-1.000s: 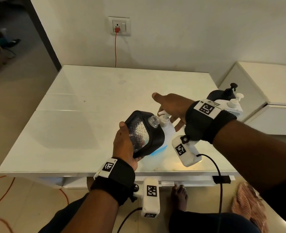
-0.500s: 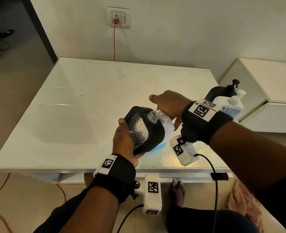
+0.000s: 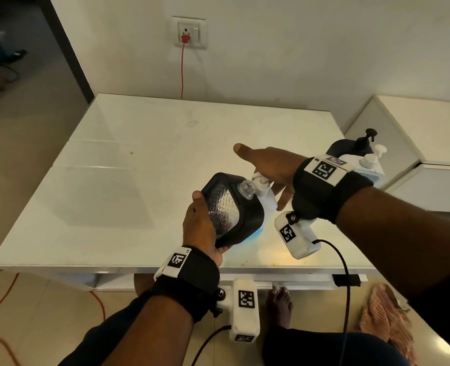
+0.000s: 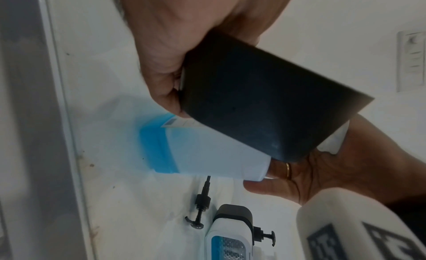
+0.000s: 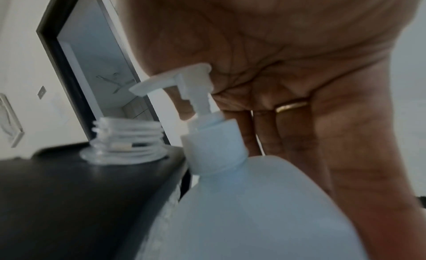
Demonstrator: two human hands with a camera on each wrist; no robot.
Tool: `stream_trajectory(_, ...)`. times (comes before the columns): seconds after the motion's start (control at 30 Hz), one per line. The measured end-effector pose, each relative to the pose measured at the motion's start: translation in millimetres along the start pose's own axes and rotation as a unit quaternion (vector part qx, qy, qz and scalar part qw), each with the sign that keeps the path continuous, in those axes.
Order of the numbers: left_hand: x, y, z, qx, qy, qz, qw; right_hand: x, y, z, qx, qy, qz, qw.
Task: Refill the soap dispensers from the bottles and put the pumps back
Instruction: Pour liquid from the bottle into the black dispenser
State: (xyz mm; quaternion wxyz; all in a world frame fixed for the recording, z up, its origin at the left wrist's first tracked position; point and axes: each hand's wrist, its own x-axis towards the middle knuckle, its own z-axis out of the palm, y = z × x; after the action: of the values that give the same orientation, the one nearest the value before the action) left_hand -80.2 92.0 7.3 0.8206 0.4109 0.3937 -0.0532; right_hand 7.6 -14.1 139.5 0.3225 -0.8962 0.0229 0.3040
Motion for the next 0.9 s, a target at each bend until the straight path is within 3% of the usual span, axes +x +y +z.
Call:
stream_trajectory(0.23,4.4,-2.5,-0.7,-0.002,0.011,-0.005,1.0,11.7,4.3,8.4,-0.058,0.065,-0.017,0.996)
stream_trajectory(0.37,3.3,-0.9,0.3,-0.004,0.012,-0.005,1.0,11.4,1.9,7.0,-0.048,0.055,-0.006,0.997)
stream_trajectory(0.5,1.4,-0.8,0.5,-0.005,0.014,-0.003,1.0,1.1,-2.0,1.3,0.048,0.001,0.021,0.999)
stream_trajectory(0.7,4.3,-4.7,-0.1,-0.01,0.008,-0.009,1.0,6.9,1.8,7.2,-0.05,0.051,-0.007,0.997)
stream_trajectory(0.8,5.5,-4.5,-0.3,-0.01,0.006,-0.005,1.0,7.9,3.4,9.8,-0.052,0.072,-0.005,0.996)
stream_trajectory(0.9,5.5,-3.2,-1.5,-0.01,0.006,0.001,1.0,10.8,1.3,9.2,-0.024,0.048,0.01,0.998)
